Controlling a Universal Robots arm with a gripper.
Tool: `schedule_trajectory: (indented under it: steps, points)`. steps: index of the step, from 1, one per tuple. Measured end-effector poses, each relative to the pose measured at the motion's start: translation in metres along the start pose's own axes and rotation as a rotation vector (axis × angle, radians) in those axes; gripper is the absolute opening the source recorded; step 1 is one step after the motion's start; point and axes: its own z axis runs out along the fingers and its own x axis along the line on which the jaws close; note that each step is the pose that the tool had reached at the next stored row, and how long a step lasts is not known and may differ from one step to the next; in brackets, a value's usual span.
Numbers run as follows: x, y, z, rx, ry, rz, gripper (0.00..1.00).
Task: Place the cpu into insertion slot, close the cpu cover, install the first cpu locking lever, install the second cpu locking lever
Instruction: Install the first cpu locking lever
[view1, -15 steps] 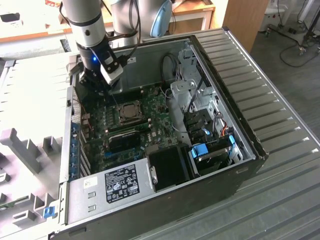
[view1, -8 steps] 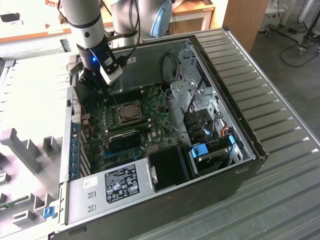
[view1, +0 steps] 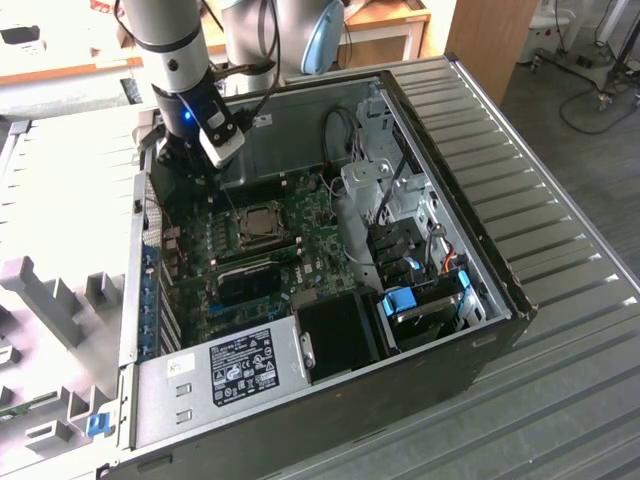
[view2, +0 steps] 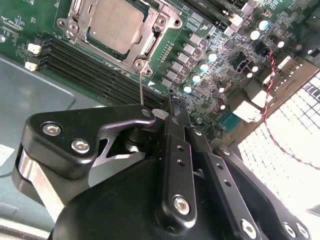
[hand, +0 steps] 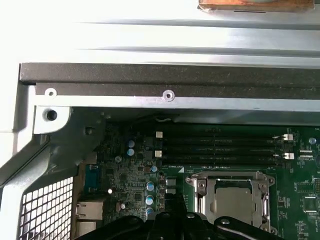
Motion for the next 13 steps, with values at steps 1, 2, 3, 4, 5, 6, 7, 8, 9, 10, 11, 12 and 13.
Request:
schedule_trajectory:
  steps: [1,2,3,4,5,6,7,8,9,10,11,12,13]
  points:
    - [0.0000,0.0001,-0.0008,0.0000,0.0000,0.000,0.10]
    - [0.0000,0.0001,-0.0008,-0.0005,-0.0001,0.000,0.10]
    - [-0.0001,0.0001,-0.0008,-0.0026,0.0000,0.000,0.10]
    - [-0.0001,0.0001,-0.0008,-0.0067,0.0000,0.000,0.10]
    - [-0.0001,0.0001,-0.0009,-0.0108,0.0000,0.000,0.10]
    - [0.0000,0.0002,-0.0009,-0.0125,0.0000,0.000,0.10]
    - [0.0000,0.0002,-0.0009,-0.0126,-0.0001,0.000,0.10]
    - [-0.0001,0.0003,-0.0008,-0.0112,-0.0001,0.001,0.10]
    - [0.0000,0.0005,-0.0008,-0.0095,0.0000,0.000,0.10]
    - [0.0000,0.0010,-0.0008,-0.0088,0.0000,0.000,0.10]
    - [0.0000,0.0015,-0.0007,-0.0079,0.0000,0.000,0.10]
    - [0.0000,0.0020,-0.0006,-0.0072,0.0000,0.000,0.10]
    - [0.0000,0.0024,-0.0006,-0.0065,0.0000,0.000,0.10]
